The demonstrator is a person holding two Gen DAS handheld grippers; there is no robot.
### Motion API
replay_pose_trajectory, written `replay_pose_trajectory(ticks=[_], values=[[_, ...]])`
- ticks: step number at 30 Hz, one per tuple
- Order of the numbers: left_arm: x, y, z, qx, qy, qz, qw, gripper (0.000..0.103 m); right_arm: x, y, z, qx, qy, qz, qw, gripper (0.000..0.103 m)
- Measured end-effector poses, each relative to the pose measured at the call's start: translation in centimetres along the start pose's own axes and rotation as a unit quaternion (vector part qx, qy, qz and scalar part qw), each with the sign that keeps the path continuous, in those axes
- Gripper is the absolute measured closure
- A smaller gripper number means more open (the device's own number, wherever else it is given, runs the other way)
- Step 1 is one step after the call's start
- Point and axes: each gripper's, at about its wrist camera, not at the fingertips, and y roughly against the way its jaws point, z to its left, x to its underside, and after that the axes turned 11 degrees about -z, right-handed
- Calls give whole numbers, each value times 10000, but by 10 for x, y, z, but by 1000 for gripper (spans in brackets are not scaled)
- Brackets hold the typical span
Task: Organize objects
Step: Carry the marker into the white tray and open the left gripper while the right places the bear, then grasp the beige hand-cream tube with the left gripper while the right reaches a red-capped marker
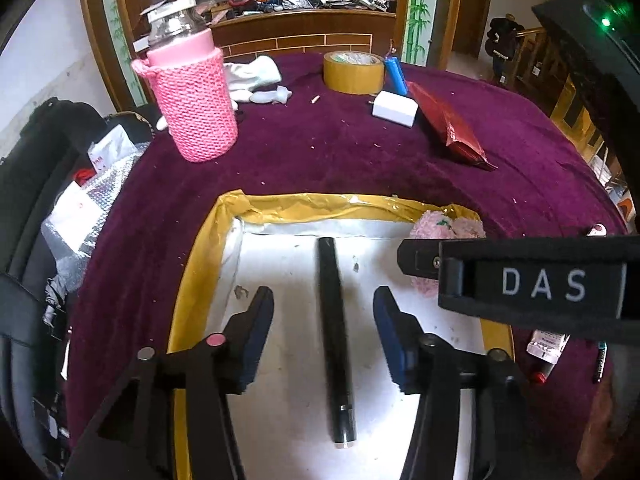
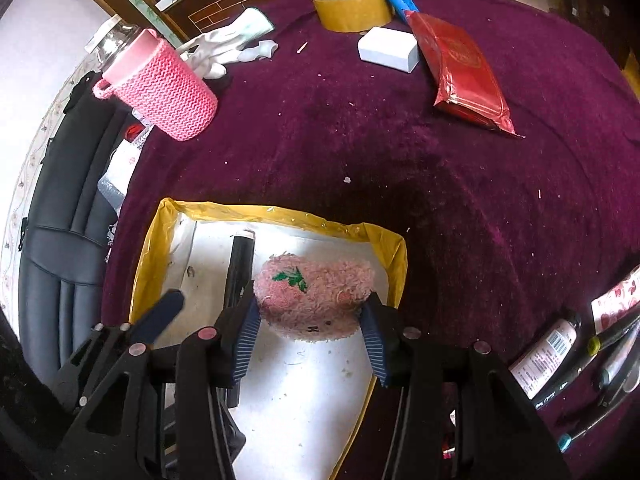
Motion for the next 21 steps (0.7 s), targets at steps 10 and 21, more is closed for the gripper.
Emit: replay_pose_trajectory(ticks=[10,21], values=[[-4,8,11,-23,289,39,9996,47,-12,17,-5,-332,-384,-199,9985,53],[-1,26,39,175,993,39,9949,46,-14,31,-17,-693,-747,-234,9945,36]])
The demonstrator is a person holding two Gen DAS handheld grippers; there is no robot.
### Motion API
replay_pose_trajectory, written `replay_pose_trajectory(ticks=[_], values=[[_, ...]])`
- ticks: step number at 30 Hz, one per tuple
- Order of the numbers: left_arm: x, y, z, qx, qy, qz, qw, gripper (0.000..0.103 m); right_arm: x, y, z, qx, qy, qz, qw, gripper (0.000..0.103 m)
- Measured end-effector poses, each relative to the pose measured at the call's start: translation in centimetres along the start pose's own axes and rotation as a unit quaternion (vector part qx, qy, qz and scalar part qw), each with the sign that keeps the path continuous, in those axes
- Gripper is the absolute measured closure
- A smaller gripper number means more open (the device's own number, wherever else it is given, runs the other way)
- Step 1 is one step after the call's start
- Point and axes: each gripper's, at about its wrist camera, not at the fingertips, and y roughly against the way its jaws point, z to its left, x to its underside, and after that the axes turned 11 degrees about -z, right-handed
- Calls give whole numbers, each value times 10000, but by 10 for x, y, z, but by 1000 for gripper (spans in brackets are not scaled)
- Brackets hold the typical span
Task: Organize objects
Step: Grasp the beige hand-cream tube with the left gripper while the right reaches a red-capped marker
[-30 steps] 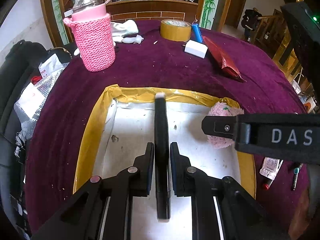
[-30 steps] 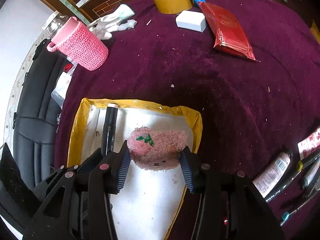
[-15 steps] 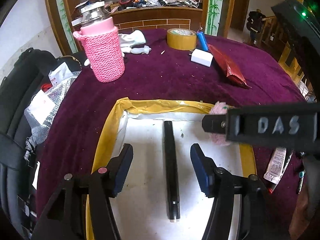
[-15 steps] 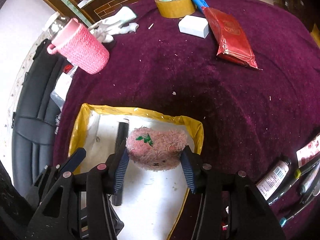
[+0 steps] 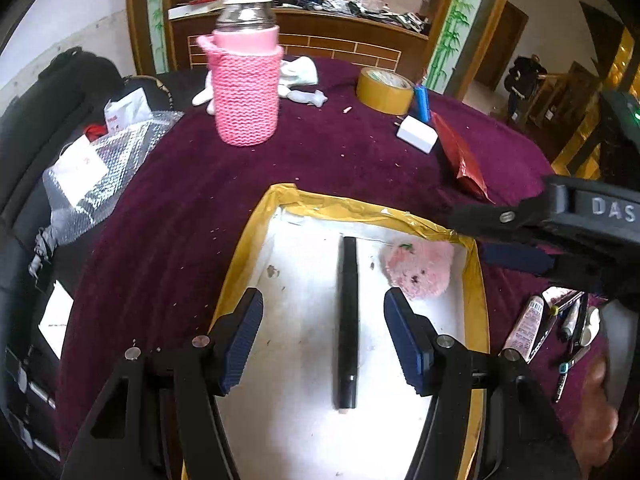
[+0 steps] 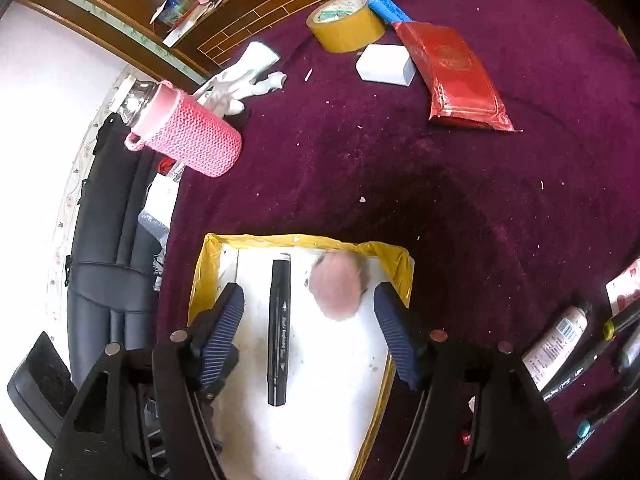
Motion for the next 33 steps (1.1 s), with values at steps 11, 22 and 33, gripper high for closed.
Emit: replay_pose_trajectory(ticks=[11,22,33], values=[[11,29,-56,1272,-329,62,9913,45,32,143,-86,805,177,-1152,9899,35],[37,-10,-189,1398,-1421,530,9785,45,99,199,-252,940,-1376,-952,9814,35],[57,-65,-234,953,-2097,804,9698,46,105,242,-295,1032,-1084,-958,9841,35]])
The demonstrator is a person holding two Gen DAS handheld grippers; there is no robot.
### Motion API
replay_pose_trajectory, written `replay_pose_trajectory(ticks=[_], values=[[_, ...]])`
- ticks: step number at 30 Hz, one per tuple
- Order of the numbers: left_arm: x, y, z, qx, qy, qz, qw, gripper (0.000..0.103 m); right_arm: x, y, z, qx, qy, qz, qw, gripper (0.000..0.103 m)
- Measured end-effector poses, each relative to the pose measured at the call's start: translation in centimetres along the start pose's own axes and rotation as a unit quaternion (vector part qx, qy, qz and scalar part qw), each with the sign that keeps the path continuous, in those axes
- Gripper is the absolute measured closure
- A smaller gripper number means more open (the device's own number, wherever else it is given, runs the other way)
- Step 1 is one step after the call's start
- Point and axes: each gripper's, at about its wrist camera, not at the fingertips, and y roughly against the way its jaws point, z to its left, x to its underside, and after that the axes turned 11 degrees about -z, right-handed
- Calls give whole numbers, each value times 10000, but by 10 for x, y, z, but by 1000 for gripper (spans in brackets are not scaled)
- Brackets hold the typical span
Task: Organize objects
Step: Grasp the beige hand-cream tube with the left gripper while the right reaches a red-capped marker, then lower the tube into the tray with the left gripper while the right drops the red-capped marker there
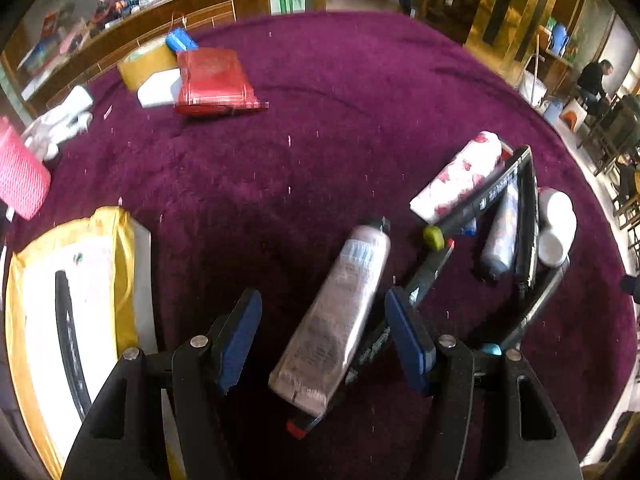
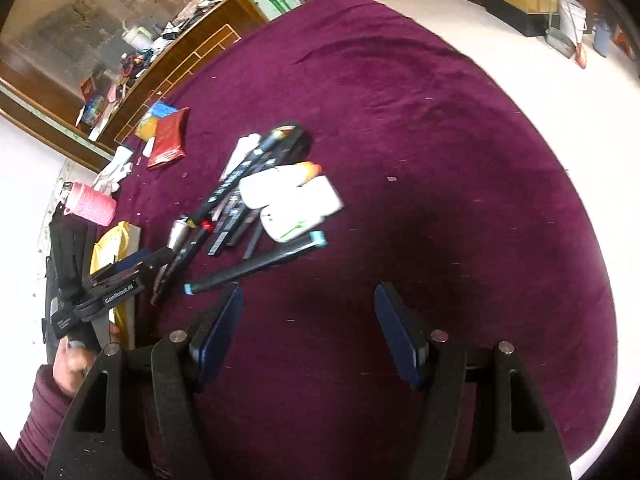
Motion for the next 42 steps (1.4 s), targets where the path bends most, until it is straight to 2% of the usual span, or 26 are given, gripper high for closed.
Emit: replay_pose_trajectory(ticks=[1,2,6,8,11,12,14,16,20,26,31,35,39,42], values=[[-2,-4,1,-50,2,99,9999,54,-2,1,-4,14,8,16,10000,35],[-3,-6,3,-9,43,137,9999,69,-2,2,-8,17,26,25,10000,35],[-5,-5,1,4,47,140,9999,74,-7,2,-13,12,165,91,9998,35],[-3,-4,-3,-105,-55,114,9999,74,-8,0,-12,-27,282,134,9995,35],[0,-11,-12,-503,-352,118,9980,72,-7,-3,-9,-147,431,236,9987,35],[1,-11,-15,-594,-390,-18,9975,71,-5,-7,-6,-214,504,307,9980,35],[2,-12,-14,-652,-288,-31,9975,72,-3,-11,0,-301,603,405,9969,35],[2,-9,-8,-562,-20,48,9984,75,1,-16,9,-403,776,509,9949,35],[7,12,-9,-359,187,-77,9992,89,9,-23,30,-585,1196,689,9887,35],[17,74,-5,99,778,-615,9950,91,22,-37,66,-740,1936,923,9739,35],[35,116,4,428,1442,-935,9842,91,18,-51,105,-1191,1860,1050,9696,35],[53,142,15,525,1895,-1117,9741,91,10,-76,134,-1614,1318,1381,9682,35],[72,166,28,495,2149,-1285,9669,91,10,-109,150,-1397,941,1604,9726,35],[85,176,45,464,2345,-1345,9616,91,12,-130,153,-1077,657,1807,9754,35]])
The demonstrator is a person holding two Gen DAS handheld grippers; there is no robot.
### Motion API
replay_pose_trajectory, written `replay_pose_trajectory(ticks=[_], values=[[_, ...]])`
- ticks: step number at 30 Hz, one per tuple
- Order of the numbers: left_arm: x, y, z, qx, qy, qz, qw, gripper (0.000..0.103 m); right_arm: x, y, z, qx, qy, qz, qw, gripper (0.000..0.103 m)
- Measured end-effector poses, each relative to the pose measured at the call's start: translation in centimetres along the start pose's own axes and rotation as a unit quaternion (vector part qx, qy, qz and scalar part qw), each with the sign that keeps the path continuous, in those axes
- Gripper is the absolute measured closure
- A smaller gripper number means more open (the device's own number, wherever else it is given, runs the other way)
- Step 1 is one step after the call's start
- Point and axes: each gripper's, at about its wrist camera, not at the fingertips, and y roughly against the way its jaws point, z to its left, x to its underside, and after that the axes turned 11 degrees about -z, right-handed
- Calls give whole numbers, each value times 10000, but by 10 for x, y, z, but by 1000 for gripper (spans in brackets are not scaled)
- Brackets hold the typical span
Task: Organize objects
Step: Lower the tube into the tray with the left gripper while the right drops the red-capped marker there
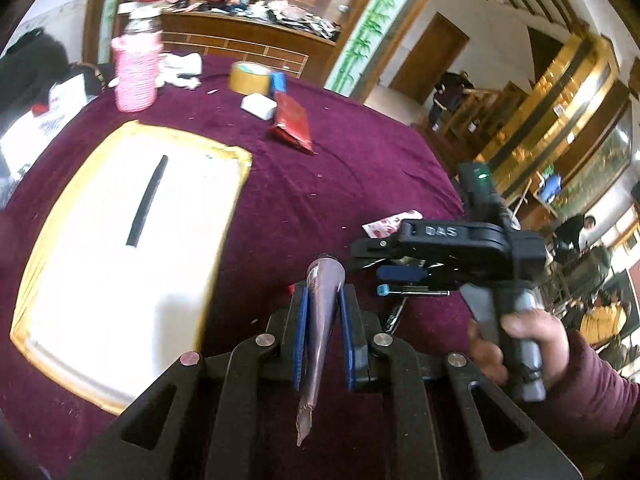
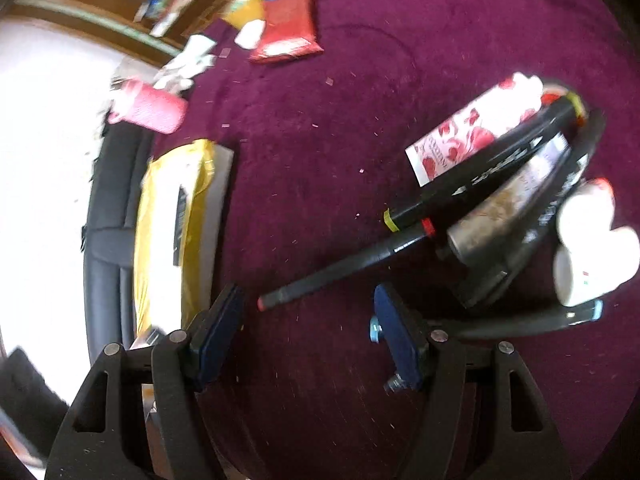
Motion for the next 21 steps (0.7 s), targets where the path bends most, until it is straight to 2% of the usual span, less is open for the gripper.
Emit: replay_pose_trajectory(ticks=[3,8,11,13,15,17,18,21], values=[[1,10,21,-61,169,-51,9998,90,-1,-14,5,336,-107,-7,9994,35],[1,20,52,-104,341,-57,9993,90,1,-30,26,1108,200,-377,9929,36],[-2,24,67,-84,342,-31,9994,90,1,-39,40,1582,508,-606,9842,47],[-3,26,75,-58,329,2,9994,90,1,-42,45,1813,542,-780,9788,48],[-6,27,84,-25,305,35,9995,90,1,-43,47,1979,564,-924,9742,60],[-9,29,90,12,265,42,9996,90,1,-41,46,1982,602,-984,9733,75],[-11,29,95,29,245,41,9997,90,1,-38,42,1852,523,-982,9764,81],[-15,27,109,40,272,74,9996,90,4,-31,30,1472,211,-926,9845,90]])
